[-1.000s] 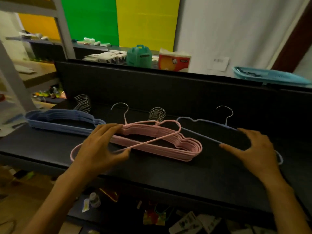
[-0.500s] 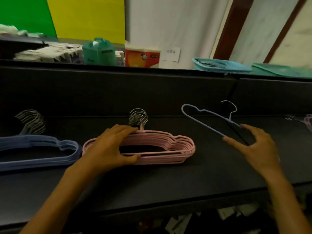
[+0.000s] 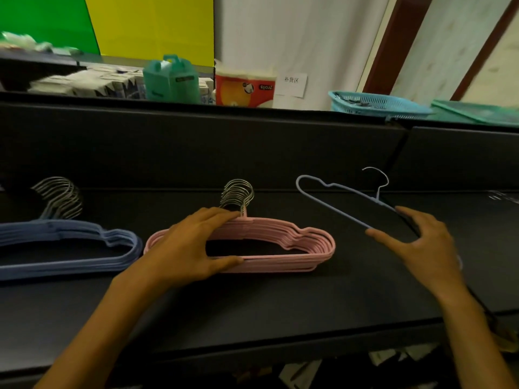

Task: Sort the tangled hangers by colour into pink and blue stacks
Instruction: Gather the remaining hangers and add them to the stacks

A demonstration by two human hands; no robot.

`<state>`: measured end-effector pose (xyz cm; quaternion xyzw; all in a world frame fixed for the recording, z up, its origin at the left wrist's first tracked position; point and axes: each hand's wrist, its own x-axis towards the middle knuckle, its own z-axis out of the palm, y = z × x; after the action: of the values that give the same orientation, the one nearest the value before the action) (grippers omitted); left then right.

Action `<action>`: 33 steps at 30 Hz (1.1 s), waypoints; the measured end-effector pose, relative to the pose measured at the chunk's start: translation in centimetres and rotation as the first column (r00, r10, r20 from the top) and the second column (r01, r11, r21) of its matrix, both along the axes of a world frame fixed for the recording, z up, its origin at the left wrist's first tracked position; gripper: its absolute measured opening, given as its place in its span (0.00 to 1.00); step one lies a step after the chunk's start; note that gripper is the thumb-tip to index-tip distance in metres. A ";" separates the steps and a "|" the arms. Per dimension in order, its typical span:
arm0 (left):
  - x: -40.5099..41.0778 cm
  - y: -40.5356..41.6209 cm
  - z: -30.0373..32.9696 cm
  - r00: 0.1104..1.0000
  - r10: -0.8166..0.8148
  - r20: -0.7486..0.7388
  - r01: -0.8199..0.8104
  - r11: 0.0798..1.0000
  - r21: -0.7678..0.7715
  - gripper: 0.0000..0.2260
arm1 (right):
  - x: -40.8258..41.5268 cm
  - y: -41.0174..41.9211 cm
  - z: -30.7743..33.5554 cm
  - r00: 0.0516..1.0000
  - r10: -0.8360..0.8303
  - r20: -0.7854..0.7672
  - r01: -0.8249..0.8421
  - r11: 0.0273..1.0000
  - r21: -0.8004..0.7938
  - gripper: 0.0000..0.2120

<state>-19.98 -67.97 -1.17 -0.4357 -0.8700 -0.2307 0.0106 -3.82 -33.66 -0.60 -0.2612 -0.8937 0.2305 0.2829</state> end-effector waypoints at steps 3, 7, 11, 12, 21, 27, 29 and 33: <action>-0.1 -0.1 0.1 1.000 -0.005 0.014 0.005 1.000 0.004 0.36 | 0.0 0.1 -0.1 1.000 0.003 0.002 -0.003 1.000 -0.003 0.39; -0.1 -0.1 -0.1 1.000 0.009 0.021 -0.009 1.000 -0.009 0.36 | -0.2 0.1 -0.4 1.000 0.003 0.018 -0.003 1.000 0.000 0.38; 0.0 0.0 -0.1 1.000 0.022 0.022 -0.021 0.999 -0.035 0.38 | -0.2 0.6 -0.9 1.000 0.001 0.015 -0.001 1.000 0.001 0.40; 0.1 0.1 0.0 0.999 0.025 0.021 -0.024 0.999 -0.045 0.39 | -0.2 0.7 -1.0 1.000 0.000 0.018 0.000 1.000 0.005 0.40; 0.2 0.7 0.3 0.999 0.035 0.000 -0.035 0.998 -0.047 0.39 | -0.1 0.7 -0.7 1.000 0.005 0.025 -0.005 1.000 0.014 0.39; 0.4 0.8 0.5 0.999 0.051 0.004 -0.051 0.997 -0.060 0.40 | 0.0 0.9 -0.9 1.000 0.007 0.028 -0.008 1.000 0.013 0.39; 0.4 0.8 0.5 0.998 0.062 0.009 -0.061 0.995 -0.073 0.41 | -0.1 1.1 -0.9 1.000 0.009 0.028 -0.010 1.000 0.017 0.39; 0.6 1.0 0.8 0.997 0.068 0.023 -0.066 0.992 -0.108 0.41 | -0.2 1.5 -1.2 0.999 0.021 0.031 -0.022 0.999 0.023 0.40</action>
<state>-19.38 -67.01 -0.41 -0.4031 -0.8953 -0.1890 -0.0164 -4.02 -32.19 -1.80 -0.2517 -0.9033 0.2190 0.2696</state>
